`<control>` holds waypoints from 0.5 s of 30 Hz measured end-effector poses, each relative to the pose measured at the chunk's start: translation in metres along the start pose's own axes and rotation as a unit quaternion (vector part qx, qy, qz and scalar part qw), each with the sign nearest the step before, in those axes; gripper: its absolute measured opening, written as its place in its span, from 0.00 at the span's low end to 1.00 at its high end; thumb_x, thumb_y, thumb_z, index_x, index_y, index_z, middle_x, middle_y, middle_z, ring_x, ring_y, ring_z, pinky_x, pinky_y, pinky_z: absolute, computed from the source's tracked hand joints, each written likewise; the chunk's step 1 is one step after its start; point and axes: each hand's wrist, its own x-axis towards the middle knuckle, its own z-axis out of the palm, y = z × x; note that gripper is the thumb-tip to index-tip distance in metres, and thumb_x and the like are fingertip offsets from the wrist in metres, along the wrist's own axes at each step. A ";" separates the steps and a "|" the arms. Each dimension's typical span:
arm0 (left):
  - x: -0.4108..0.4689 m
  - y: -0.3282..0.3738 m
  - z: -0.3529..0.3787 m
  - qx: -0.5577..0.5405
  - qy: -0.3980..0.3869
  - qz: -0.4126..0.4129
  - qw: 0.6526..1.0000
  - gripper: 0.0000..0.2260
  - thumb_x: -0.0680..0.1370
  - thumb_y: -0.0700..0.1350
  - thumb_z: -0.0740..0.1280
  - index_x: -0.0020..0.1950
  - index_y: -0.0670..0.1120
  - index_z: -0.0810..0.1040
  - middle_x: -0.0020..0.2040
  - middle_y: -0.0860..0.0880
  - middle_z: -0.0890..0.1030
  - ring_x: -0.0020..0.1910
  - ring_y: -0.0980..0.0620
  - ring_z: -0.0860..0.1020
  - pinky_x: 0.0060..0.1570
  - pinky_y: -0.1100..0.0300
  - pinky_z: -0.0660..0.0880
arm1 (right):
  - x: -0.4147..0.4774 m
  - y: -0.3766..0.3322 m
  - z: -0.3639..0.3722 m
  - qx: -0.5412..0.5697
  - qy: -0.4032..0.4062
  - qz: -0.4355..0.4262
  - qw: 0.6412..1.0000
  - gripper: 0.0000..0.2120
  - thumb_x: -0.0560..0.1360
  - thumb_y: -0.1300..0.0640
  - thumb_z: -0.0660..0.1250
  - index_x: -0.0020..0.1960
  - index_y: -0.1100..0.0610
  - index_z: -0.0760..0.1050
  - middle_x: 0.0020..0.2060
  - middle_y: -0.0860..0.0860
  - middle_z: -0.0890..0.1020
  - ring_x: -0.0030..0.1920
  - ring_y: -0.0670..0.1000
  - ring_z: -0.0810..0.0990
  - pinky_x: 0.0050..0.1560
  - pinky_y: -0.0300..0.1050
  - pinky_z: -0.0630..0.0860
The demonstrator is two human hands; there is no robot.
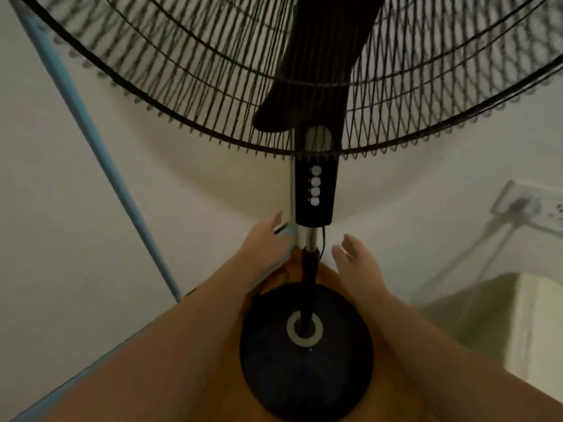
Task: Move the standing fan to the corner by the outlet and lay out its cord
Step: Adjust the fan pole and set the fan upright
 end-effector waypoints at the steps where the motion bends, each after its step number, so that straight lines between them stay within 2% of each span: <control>1: 0.005 -0.002 0.004 0.005 -0.006 0.007 1.000 0.32 0.80 0.42 0.65 0.81 0.49 0.55 0.71 0.50 0.71 0.55 0.67 0.75 0.41 0.73 0.71 | 0.005 0.004 0.006 0.002 -0.009 0.005 1.000 0.27 0.82 0.48 0.61 0.78 0.53 0.60 0.75 0.51 0.69 0.72 0.53 0.70 0.70 0.47 0.67; 3: 0.013 -0.003 0.011 -0.003 -0.019 0.029 0.999 0.34 0.79 0.41 0.67 0.81 0.51 0.55 0.75 0.51 0.68 0.69 0.53 0.70 0.52 0.66 0.70 | 0.014 0.012 0.019 0.008 -0.024 0.012 1.000 0.24 0.82 0.49 0.62 0.76 0.50 0.63 0.71 0.50 0.72 0.70 0.53 0.73 0.69 0.50 0.71; 4: 0.018 -0.004 0.015 -0.016 -0.027 0.045 0.998 0.33 0.78 0.40 0.68 0.80 0.53 0.58 0.72 0.53 0.71 0.70 0.53 0.69 0.54 0.66 0.70 | 0.019 0.016 0.026 0.008 -0.025 0.006 1.000 0.21 0.81 0.50 0.63 0.73 0.47 0.66 0.66 0.49 0.76 0.66 0.52 0.76 0.66 0.52 0.74; 6: 0.027 -0.003 0.019 -0.039 -0.030 0.073 0.996 0.31 0.77 0.39 0.70 0.75 0.56 0.64 0.63 0.58 0.76 0.66 0.56 0.73 0.52 0.68 0.72 | 0.026 0.024 0.038 0.007 -0.034 -0.002 0.999 0.18 0.81 0.50 0.64 0.69 0.44 0.67 0.64 0.48 0.77 0.60 0.48 0.78 0.62 0.51 0.76; 8: 0.035 0.003 0.021 -0.058 -0.024 0.094 0.994 0.31 0.75 0.40 0.73 0.75 0.55 0.64 0.62 0.59 0.77 0.60 0.62 0.77 0.50 0.69 0.76 | 0.034 0.031 0.049 0.001 -0.051 -0.001 0.999 0.26 0.80 0.49 0.65 0.76 0.48 0.63 0.68 0.47 0.74 0.65 0.50 0.76 0.65 0.52 0.74; 9: 0.039 0.006 0.021 -0.071 -0.022 0.102 0.992 0.33 0.75 0.40 0.74 0.75 0.53 0.64 0.61 0.59 0.77 0.56 0.66 0.77 0.47 0.71 0.77 | 0.038 0.035 0.054 -0.007 -0.056 -0.006 0.998 0.27 0.79 0.49 0.65 0.76 0.49 0.63 0.67 0.45 0.75 0.64 0.49 0.76 0.63 0.50 0.75; 12: 0.051 0.010 0.025 -0.084 0.008 0.120 0.989 0.29 0.72 0.43 0.77 0.67 0.56 0.66 0.54 0.63 0.78 0.46 0.73 0.78 0.37 0.77 0.74 | 0.049 0.047 0.067 -0.005 -0.050 -0.024 0.998 0.21 0.77 0.49 0.68 0.69 0.45 0.70 0.56 0.40 0.79 0.52 0.43 0.79 0.49 0.38 0.75; 15: 0.059 0.010 0.034 -0.097 0.035 0.147 0.984 0.32 0.68 0.44 0.80 0.65 0.55 0.67 0.53 0.61 0.79 0.46 0.72 0.78 0.37 0.76 0.74 | 0.056 0.055 0.079 0.006 -0.035 -0.029 0.999 0.16 0.76 0.48 0.70 0.62 0.42 0.71 0.47 0.33 0.76 0.45 0.34 0.76 0.39 0.30 0.68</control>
